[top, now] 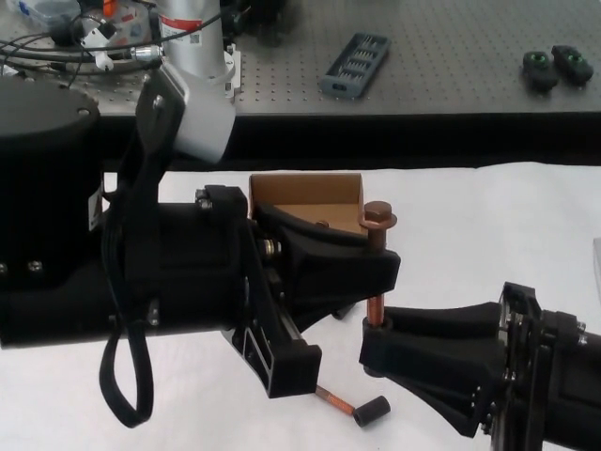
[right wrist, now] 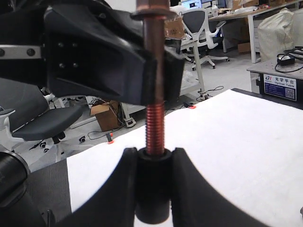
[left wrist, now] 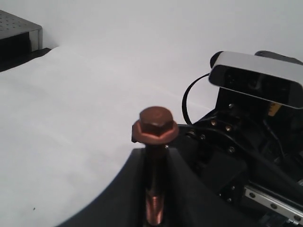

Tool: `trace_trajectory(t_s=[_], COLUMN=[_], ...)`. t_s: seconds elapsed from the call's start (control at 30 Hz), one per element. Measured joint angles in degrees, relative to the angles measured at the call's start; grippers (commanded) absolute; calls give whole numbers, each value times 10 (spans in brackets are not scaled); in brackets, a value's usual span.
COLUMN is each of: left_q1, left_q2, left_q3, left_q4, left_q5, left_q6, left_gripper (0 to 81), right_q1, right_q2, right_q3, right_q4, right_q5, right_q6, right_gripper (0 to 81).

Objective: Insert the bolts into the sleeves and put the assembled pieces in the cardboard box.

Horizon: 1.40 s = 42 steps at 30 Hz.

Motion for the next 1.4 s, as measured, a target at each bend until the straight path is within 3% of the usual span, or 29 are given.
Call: trace_trajectory(t_s=[0.5, 0.6, 0.73, 0.8, 1.03, 1.17, 1.4], left_q1=[-3, -3, -3, -1, -1, -1, -1], left_q2=[0, 0, 0, 0, -1, -1, -2], left_q3=[0, 0, 0, 0, 0, 0, 0], left_q4=[1, 7, 11, 12, 33, 32, 35], left_q5=[13, 29, 46, 48, 49, 42, -94], left_q6=[0, 0, 3, 4, 4, 2, 0], left_gripper=[13, 119, 363, 417, 340, 335, 335], right_q1=[0, 0, 1, 1, 0, 0, -13], right_q2=[0, 0, 0, 0, 0, 0, 0], right_q3=[0, 0, 1, 1, 1, 1, -30], right_q4=[-34, -43, -52, -52, -66, -69, 10], right_q5=[3, 4, 4, 9, 25, 40, 72], right_q6=[0, 0, 0, 0, 0, 10, 23], right_gripper=[36, 36, 36, 36, 36, 36, 36])
